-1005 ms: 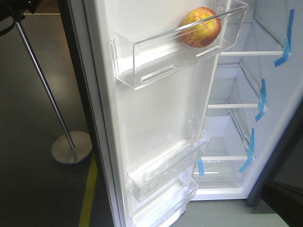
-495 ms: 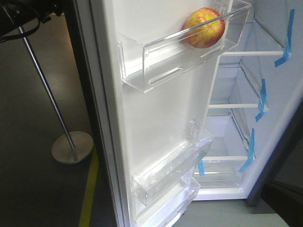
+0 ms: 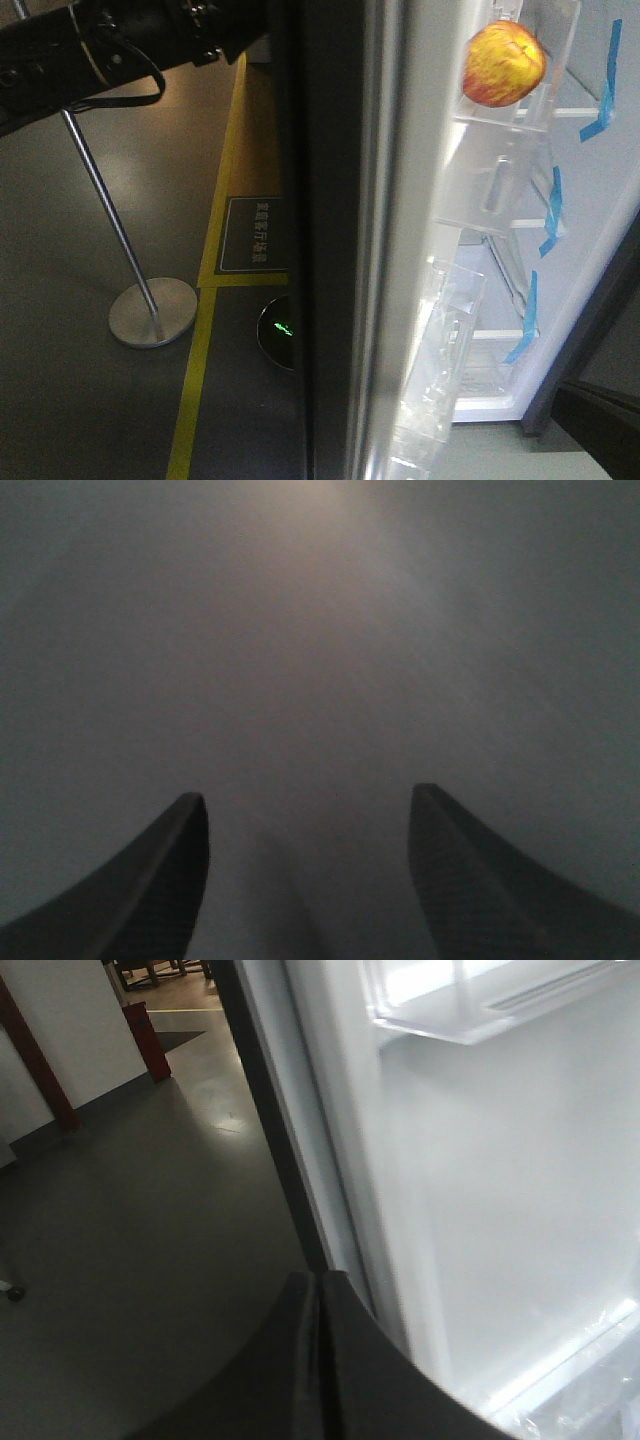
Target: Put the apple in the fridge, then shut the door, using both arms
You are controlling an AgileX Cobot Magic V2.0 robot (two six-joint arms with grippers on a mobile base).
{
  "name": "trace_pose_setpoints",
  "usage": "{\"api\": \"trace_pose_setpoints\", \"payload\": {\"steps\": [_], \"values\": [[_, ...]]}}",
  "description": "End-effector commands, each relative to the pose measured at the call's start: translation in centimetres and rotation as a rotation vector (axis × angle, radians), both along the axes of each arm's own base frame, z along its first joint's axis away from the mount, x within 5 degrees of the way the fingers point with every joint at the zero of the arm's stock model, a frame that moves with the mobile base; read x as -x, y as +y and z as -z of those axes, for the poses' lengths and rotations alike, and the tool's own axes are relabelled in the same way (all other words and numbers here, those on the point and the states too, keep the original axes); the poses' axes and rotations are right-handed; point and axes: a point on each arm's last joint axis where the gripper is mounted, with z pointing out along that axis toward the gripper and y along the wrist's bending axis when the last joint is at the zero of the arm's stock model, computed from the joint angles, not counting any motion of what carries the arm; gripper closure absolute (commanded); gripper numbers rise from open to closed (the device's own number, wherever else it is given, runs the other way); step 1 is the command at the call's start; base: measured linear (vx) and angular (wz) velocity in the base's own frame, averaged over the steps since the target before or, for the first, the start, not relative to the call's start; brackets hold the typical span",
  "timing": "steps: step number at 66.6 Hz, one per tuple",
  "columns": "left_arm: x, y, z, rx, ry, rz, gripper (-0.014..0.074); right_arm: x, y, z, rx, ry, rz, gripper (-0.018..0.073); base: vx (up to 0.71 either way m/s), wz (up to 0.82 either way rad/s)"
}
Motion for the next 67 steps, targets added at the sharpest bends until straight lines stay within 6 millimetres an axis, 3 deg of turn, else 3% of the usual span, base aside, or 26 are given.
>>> {"api": "trace_pose_setpoints", "payload": {"steps": [1, 10, 23, 32, 43, 51, 60, 67], "values": [[3.2, -2.3, -2.8, 0.059, -0.078, 0.142, 0.0164, -0.3, -0.2, -1.2, -0.050, -0.047, 0.036, 0.0547, 0.00, 0.00], [4.8, -4.6, -2.2, -0.004, -0.097, 0.222, 0.0166, -0.4, -0.2, -1.3, -0.050, -0.057, 0.048, 0.0542, 0.00, 0.00], [5.3, -5.0, -1.2, -0.149, -0.151, 0.243, 0.0208, -0.6, -0.6, -1.6, -0.046, -0.098, 0.090, 0.0501, 0.00, 0.00], [5.3, -4.2, -0.6, -0.288, -0.207, 0.220, 0.0263, -0.9, -1.0, -1.9, -0.053, -0.135, 0.145, 0.0401, 0.00, 0.00], [5.7, -2.7, -0.8, -0.467, -0.302, 0.153, 0.0321, -1.3, -1.7, -2.5, -0.054, -0.192, 0.231, 0.0165, 0.00, 0.00], [6.4, -1.4, -2.0, -0.489, -0.346, 0.101, 0.0341, -1.8, -2.5, -4.3, 0.005, -0.290, 0.328, 0.0012, 0.00, 0.00], [6.9, 0.2, -3.7, -0.482, -0.381, 0.013, 0.0347, -3.3, -3.4, -6.9, 0.090, -0.364, 0.419, -0.0017, 0.00, 0.00], [7.3, 1.4, -4.8, -0.478, -0.406, -0.053, 0.0347, -5.7, -4.1, -8.6, 0.152, -0.387, 0.490, -0.0004, 0.00, 0.00]]}}
